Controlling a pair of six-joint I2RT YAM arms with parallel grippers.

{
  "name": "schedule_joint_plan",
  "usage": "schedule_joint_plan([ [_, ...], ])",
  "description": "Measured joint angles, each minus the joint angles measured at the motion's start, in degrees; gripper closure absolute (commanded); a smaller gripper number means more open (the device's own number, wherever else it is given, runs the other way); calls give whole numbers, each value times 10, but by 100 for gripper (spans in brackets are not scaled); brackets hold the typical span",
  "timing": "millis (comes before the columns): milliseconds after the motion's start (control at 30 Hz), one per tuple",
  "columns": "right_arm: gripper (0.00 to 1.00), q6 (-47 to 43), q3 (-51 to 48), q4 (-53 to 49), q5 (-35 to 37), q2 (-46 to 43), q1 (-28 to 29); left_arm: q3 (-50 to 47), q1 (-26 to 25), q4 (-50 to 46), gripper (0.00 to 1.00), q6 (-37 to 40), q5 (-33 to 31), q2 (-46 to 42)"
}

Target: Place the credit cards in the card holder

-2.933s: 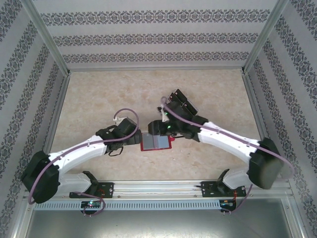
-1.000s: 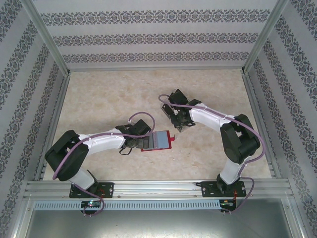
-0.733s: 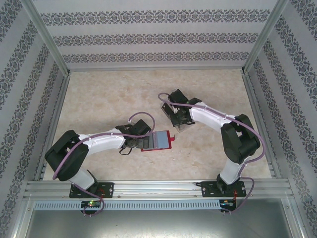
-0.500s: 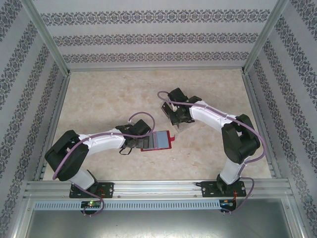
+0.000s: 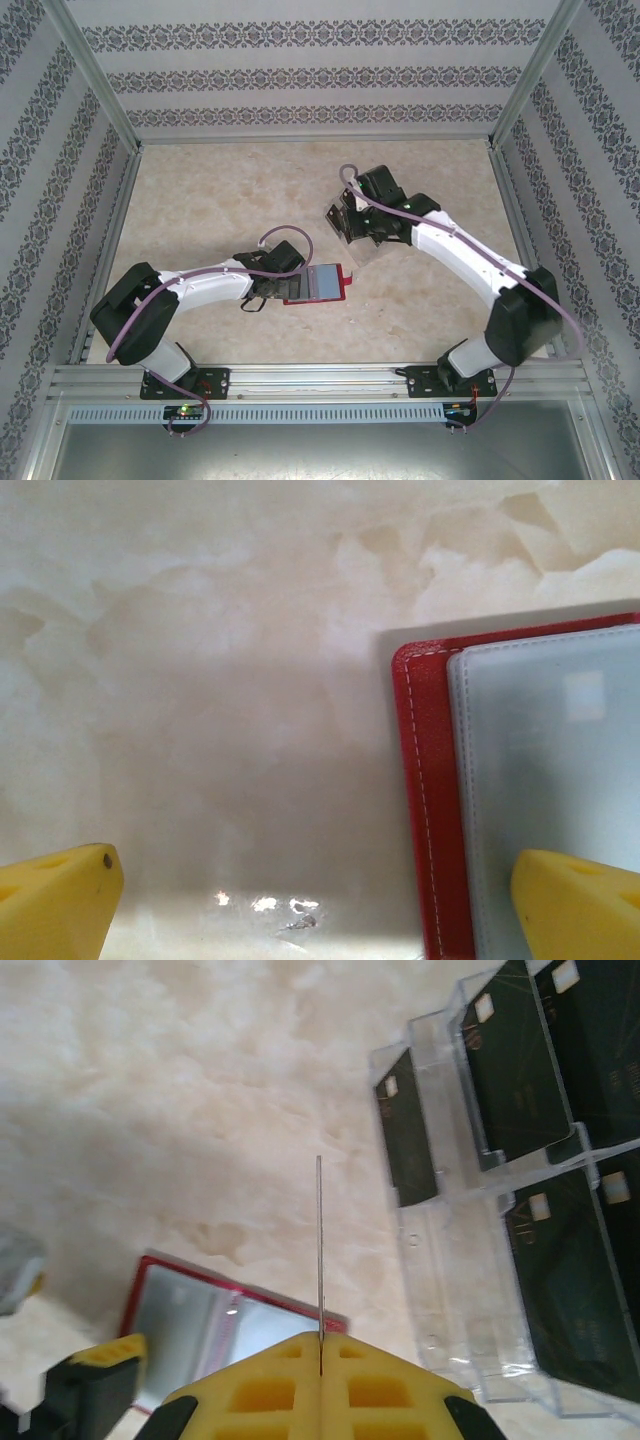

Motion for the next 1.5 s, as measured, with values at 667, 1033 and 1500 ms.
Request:
schedule_joint_plan([
  [667, 100, 295, -317, 365, -94, -35, 86, -12, 0, -10, 0, -3, -2, -14],
  [1033, 100, 344, -338, 456, -95, 7, 100, -19, 0, -8, 0, -8, -2, -18],
  [1500, 100, 332, -405, 564, -115, 24, 84, -19, 0, -8, 0, -9, -2, -18],
])
